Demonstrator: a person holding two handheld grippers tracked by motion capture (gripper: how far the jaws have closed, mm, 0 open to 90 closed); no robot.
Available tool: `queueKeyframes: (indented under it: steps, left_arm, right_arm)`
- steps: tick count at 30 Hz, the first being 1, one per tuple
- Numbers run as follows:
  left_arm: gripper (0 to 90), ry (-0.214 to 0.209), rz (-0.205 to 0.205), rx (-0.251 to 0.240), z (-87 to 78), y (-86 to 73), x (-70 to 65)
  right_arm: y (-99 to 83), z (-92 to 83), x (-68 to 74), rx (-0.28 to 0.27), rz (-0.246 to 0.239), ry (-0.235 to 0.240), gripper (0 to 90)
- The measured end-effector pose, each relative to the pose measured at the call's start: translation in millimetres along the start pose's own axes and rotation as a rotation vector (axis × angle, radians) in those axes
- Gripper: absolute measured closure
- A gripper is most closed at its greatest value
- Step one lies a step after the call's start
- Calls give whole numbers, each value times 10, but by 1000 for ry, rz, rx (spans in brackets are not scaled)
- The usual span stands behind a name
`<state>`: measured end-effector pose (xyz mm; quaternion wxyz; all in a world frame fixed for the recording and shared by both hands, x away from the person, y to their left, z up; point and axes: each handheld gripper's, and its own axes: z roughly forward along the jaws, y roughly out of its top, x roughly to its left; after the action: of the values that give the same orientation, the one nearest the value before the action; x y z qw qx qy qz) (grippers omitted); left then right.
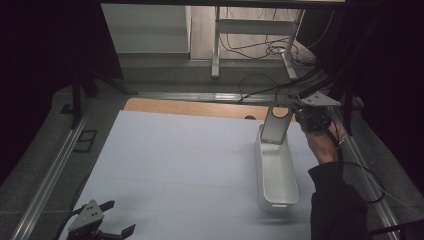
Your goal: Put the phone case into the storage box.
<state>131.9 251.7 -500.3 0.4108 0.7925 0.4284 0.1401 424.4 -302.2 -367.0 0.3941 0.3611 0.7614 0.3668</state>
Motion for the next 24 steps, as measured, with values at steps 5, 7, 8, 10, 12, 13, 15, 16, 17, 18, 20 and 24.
queueKeyframes:
  steps: [5,7,8,10,12,13,15,16,17,18,20,24]
  left_arm:
    - [0,-1,-4,1,0,0,0]
    - [0,-1,-5,0,0,-1,0]
    - [0,-1,-5,0,0,-1,0]
    - [0,0,-5,1,0,0,3]
    - [0,-1,-6,1,-1,0,4]
    - [0,-1,-6,1,0,0,4]
    - [0,-1,-6,1,-1,0,4]
    - [0,-1,-6,1,-1,0,4]
    - [0,-1,-7,1,-1,0,4]
    - [0,-1,-7,1,-1,-1,4]
    - [0,-1,-7,1,-1,-1,5]
    - [0,-1,-7,2,0,-1,5]
  right_arm:
    - [-110,82,39,-16,-28,-4,799]
    - [-153,114,55,-18,-41,-5,799]
    - [-153,114,55,-18,-41,-5,799]
    - [-196,151,76,-20,-47,-20,799]
    - [-208,163,78,-25,-45,-18,800]
    - [-221,174,84,-26,-45,-18,800]
    - [-243,193,99,-32,-49,-24,800]
    - [-252,204,108,-35,-49,-26,800]
    - [-260,212,114,-36,-48,-26,800]
    - [-275,225,124,-38,-53,-24,800]
    - [-293,243,141,-39,-63,-30,800]
    - [-326,280,166,-49,-76,-44,801]
